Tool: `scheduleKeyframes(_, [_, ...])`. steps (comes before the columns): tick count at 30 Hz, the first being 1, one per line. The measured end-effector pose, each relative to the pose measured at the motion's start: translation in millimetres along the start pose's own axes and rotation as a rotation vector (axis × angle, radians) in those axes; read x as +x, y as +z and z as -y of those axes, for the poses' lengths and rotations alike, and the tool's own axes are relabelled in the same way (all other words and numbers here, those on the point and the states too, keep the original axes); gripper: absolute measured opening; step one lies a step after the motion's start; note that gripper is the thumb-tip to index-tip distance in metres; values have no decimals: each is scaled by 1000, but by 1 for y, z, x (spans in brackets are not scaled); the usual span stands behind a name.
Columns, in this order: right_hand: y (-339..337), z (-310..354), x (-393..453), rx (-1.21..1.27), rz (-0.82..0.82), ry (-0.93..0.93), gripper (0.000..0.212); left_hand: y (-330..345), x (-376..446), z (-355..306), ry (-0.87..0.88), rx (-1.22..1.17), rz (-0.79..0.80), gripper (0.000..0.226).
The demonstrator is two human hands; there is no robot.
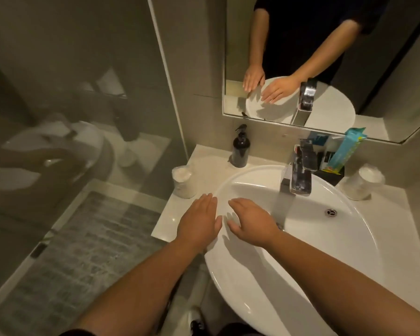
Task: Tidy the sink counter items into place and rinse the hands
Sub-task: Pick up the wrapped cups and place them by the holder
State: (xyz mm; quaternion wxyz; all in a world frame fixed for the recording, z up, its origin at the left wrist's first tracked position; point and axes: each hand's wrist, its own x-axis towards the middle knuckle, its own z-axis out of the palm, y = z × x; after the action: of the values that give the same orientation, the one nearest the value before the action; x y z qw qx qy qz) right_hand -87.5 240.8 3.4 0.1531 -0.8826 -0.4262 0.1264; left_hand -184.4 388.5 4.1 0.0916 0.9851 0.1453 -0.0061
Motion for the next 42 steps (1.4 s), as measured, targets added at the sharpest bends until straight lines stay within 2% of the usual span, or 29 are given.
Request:
scheduleKeyframes(10, [9,87,93,154,-56,105,59,-17,13,121,-98,-182,-23,60])
scheduleKeyframes(16, [10,93,140,168,-10,179,70,-16,54,150,-190,-351,-1,59])
scheduleKeyframes(20, [20,85,160,195,30,232,72,-16,85,158,-207,-464,62,61])
scheduleKeyframes(24, [29,79,170,278,68,197,58,-10,100,161,-94,-526,112,54])
scheduleKeyframes(27, [31,80,171,357,32,193,49,-6,99,161,-60,-623,86,49])
scheduleKeyframes(31, [23,82,169,369,4,169,51,-8,93,161,-75,-674,57,46])
scheduleKeyframes(36, [-15,90,159,359,-79,121,52,-41,92,148,-30,-685,-28,44])
scheduleKeyframes(42, [-63,86,118,314,-213,148,51,-87,81,107,75,-652,-100,43])
